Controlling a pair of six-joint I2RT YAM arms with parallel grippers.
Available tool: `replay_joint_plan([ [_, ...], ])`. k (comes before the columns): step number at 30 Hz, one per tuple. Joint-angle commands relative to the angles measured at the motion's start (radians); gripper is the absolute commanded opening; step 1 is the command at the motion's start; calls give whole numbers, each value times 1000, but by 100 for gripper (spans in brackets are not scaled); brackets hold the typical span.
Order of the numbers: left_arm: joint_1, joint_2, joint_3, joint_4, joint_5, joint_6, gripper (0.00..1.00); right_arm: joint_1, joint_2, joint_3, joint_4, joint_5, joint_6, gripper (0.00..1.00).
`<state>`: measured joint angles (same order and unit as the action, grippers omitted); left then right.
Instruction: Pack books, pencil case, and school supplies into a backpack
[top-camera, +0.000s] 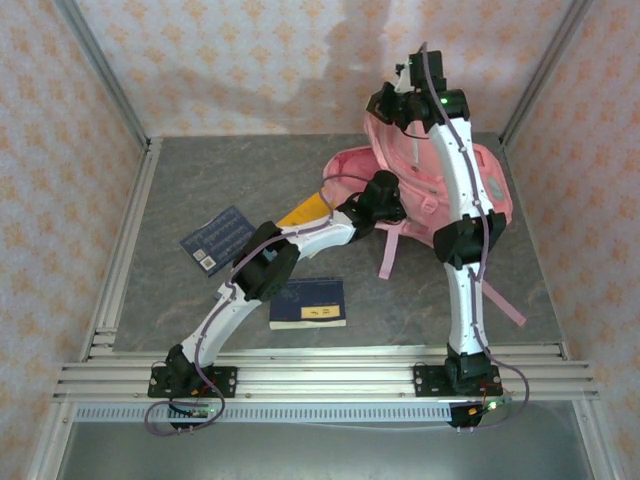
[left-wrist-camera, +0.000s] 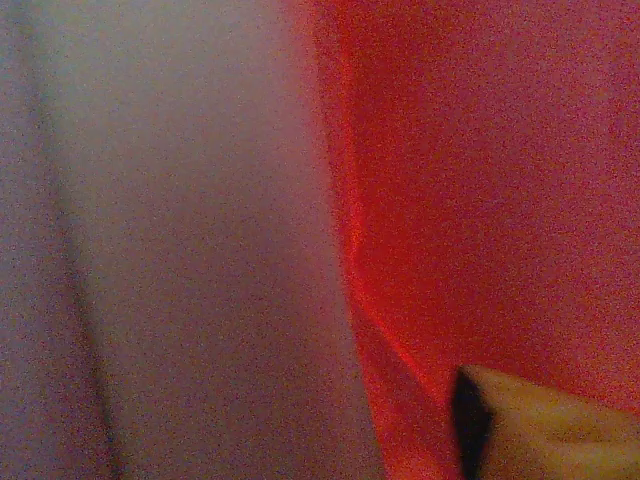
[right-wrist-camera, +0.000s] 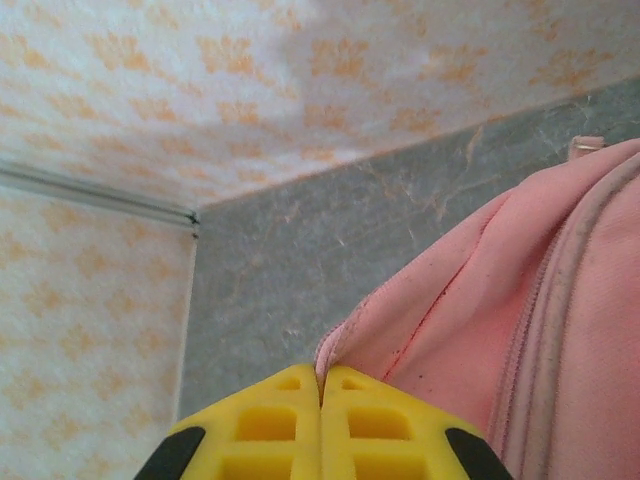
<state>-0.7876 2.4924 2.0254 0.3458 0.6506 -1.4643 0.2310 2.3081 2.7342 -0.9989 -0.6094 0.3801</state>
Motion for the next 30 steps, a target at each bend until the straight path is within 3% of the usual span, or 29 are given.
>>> replay_joint_plan([
  [1,-50,-54,11,-36,75,82,86,23,-175,-69,-59,213,-103,0],
  [5,-43,-137,-3,-218,99,238,100,28,-434,-460,73,469,-105,0],
  [7,-40,-175,3,-324,98,318,100,26,-564,-662,184,552,-100,0],
  [9,-36,-206,-7,-386,92,360,100,21,-627,-756,216,574,-107,0],
  [15,-27,-278,-49,-540,58,481,100,-3,-693,-840,214,550,-141,0],
  [30,-12,-313,-37,-643,57,526,100,-62,-743,-904,270,421,-144,0],
])
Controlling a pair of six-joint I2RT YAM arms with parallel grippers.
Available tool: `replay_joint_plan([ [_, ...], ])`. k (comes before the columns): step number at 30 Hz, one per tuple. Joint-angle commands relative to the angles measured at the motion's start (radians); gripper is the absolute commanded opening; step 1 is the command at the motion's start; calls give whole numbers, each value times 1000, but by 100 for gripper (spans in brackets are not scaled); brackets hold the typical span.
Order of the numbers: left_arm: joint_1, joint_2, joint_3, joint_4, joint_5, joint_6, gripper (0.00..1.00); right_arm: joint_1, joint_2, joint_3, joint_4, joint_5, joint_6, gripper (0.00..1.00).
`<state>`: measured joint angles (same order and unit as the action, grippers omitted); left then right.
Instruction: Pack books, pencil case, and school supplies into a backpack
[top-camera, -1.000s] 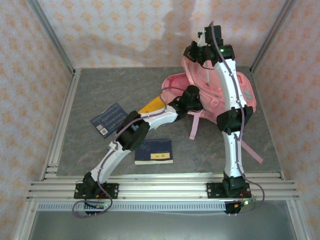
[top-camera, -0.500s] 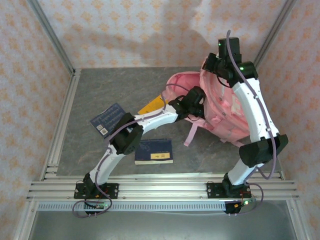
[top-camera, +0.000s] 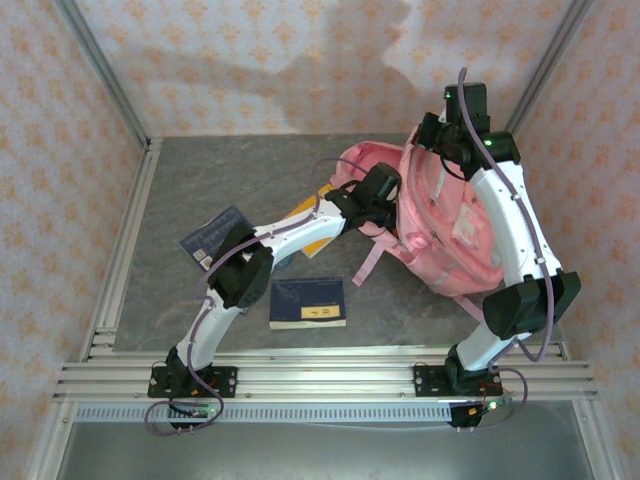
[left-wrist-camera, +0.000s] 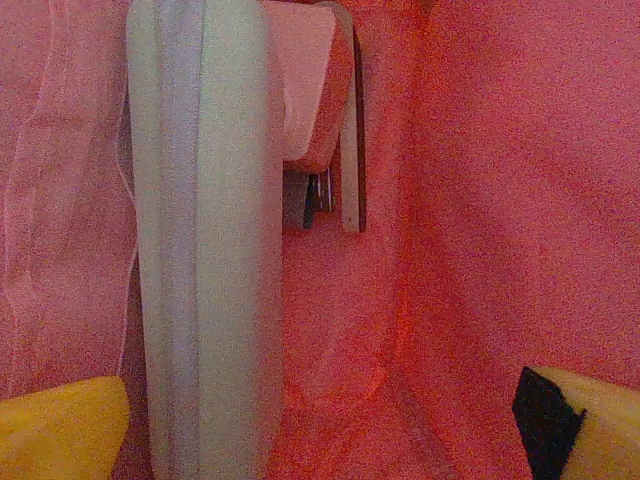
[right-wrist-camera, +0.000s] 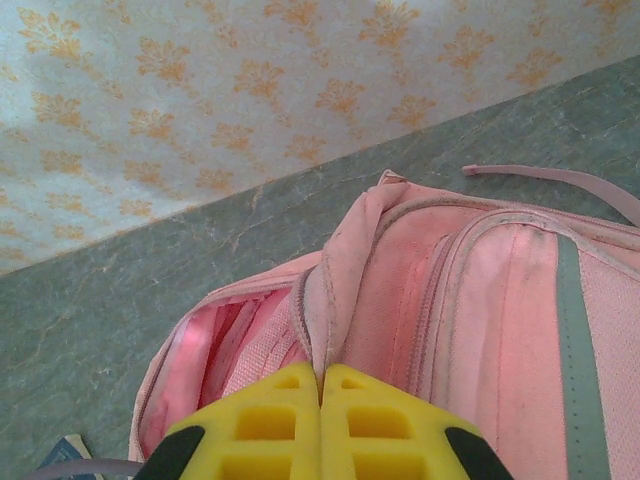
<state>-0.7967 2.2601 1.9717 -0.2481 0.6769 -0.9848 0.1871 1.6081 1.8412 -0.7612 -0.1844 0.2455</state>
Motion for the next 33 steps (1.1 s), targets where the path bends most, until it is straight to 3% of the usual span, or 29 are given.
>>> replay_joint_plan([
  [1,1,-97,11,-77,13,66,100,-24,-44,-10,32,-6,-8,0],
  [4,24,-153,-29,-92,-7,96,100,-35,-57,-25,40,-24,-1,0],
  [11,40,-185,-57,-139,85,170,100,-35,-83,-57,45,-50,-17,0],
  [14,54,-208,-73,-195,73,215,100,-38,-94,-63,49,-55,-26,0],
  [19,114,-241,-135,-136,87,140,100,-42,-114,-78,64,-93,-27,0],
  [24,137,-258,-86,-118,108,142,100,-42,-122,-110,71,-138,-22,0],
  [33,150,-227,-11,29,151,-1,100,-43,-119,-147,130,-288,-8,0],
])
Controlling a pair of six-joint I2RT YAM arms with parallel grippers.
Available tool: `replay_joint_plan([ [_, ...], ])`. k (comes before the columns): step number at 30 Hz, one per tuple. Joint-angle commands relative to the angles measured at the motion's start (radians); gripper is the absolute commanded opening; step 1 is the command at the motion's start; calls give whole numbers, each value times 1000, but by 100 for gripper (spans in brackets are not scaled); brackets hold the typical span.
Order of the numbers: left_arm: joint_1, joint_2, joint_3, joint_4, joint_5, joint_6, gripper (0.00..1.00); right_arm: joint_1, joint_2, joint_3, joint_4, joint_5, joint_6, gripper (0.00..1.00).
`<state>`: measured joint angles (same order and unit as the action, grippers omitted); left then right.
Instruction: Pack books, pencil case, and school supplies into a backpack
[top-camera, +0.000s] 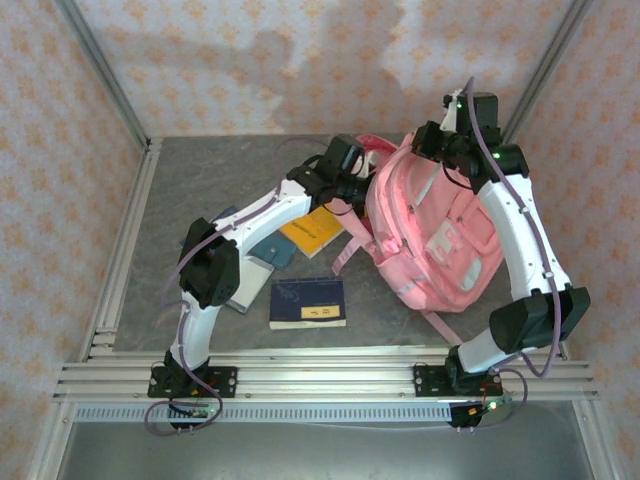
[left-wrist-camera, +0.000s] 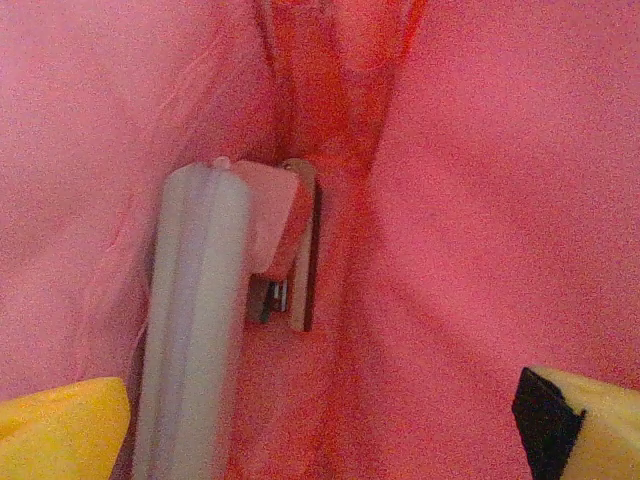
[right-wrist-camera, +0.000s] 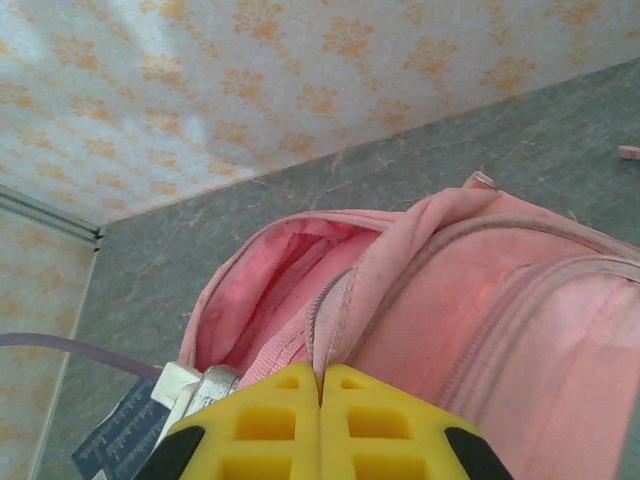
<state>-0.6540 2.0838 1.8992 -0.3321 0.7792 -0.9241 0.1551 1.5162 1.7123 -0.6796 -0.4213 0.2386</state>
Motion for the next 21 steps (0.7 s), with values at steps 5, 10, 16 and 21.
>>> replay_joint_plan([
  [5,46,-94,103,28,-6,10,100,-11,-33,-39,45,-45,1,0],
  [10,92,-98,101,-16,-2,27,100,-10,-30,-42,44,-46,2,0],
  [16,112,-127,154,-148,-55,141,94,-9,-37,-37,18,12,-10,0],
  [21,111,-126,191,-178,-98,141,75,-6,-41,-51,32,-5,-3,0],
])
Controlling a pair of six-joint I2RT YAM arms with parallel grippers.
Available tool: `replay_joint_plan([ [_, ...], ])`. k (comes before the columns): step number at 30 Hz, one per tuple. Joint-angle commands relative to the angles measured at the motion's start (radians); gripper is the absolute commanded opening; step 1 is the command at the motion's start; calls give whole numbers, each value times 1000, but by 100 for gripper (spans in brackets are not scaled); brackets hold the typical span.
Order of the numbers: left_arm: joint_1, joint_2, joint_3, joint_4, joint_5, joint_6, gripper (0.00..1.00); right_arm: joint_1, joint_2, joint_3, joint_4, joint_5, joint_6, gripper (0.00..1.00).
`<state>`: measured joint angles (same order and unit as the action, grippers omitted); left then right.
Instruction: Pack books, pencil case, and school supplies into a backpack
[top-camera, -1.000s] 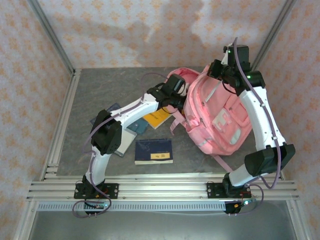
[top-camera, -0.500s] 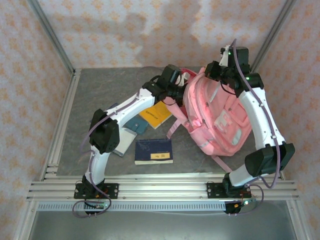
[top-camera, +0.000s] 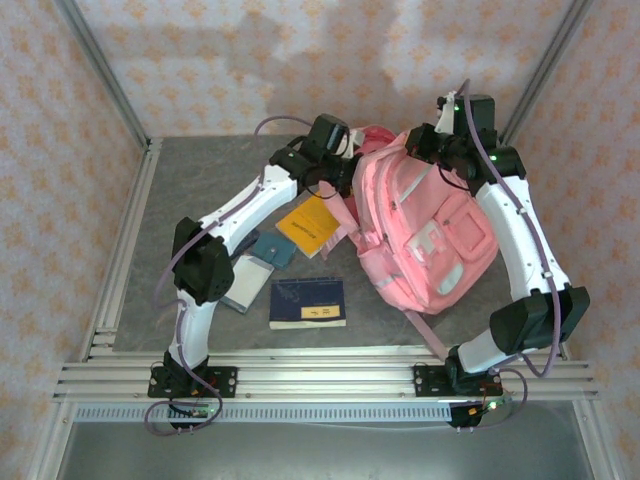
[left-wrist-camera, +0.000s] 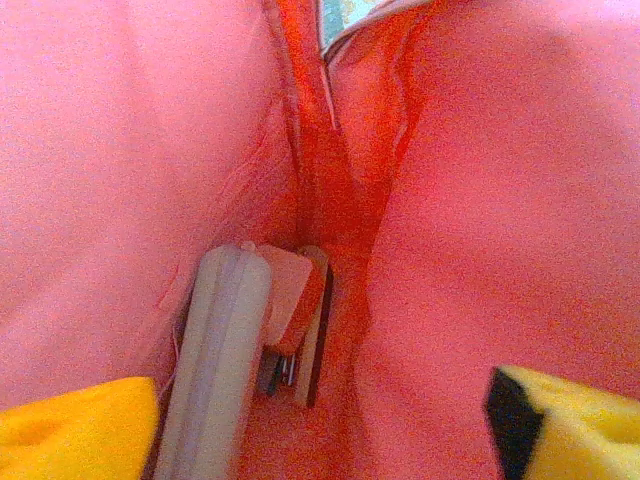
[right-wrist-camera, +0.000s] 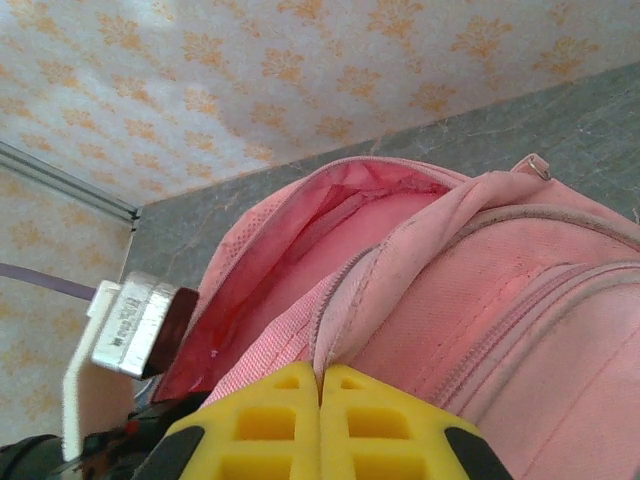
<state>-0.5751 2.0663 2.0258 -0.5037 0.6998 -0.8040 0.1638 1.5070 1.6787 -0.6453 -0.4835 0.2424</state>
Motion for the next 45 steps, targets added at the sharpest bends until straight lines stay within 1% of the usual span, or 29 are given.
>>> replay_joint_plan([
  [1,31,-94,62,19,-1,-8,63,-12,-30,-20,6,44,-6,0],
  [3,24,-69,57,46,4,-47,47,-5,-28,-22,25,9,-2,0],
  [4,19,-58,59,60,4,-59,43,-2,-25,-21,33,-7,0,0],
  [7,9,-26,79,90,6,-89,38,3,-23,-27,76,-82,17,0],
  [9,11,-7,97,118,15,-114,32,8,-22,-24,82,-97,20,0],
  [11,13,12,120,112,1,-123,31,8,-31,-35,101,-127,23,0],
  [15,28,61,138,156,30,-200,31,7,-56,-73,134,-166,40,0],
  [19,29,88,158,132,15,-204,36,8,-81,-99,144,-174,50,0],
  [23,29,141,223,69,24,-213,38,13,-96,-112,146,-171,55,0],
  [25,34,129,225,57,7,-197,39,13,-100,-115,131,-151,46,0],
  [28,61,78,231,10,-41,-137,45,17,-105,-123,99,-115,24,0],
  [29,76,54,230,-16,-69,-102,48,19,-107,-124,88,-101,15,0],
  [32,115,-12,228,-151,-206,11,66,22,-111,-127,72,-76,4,0],
  [34,133,-41,213,-222,-285,76,75,24,-111,-128,73,-78,5,0],
  [36,150,-57,184,-263,-327,127,80,28,-111,-125,69,-81,4,0],
  [40,177,-33,177,-325,-394,206,84,35,-112,-120,54,-77,-9,0],
  [42,190,15,190,-346,-369,225,87,38,-114,-120,49,-78,-13,0],
  [45,196,81,192,-303,-242,238,90,41,-117,-120,38,-78,-17,0],
])
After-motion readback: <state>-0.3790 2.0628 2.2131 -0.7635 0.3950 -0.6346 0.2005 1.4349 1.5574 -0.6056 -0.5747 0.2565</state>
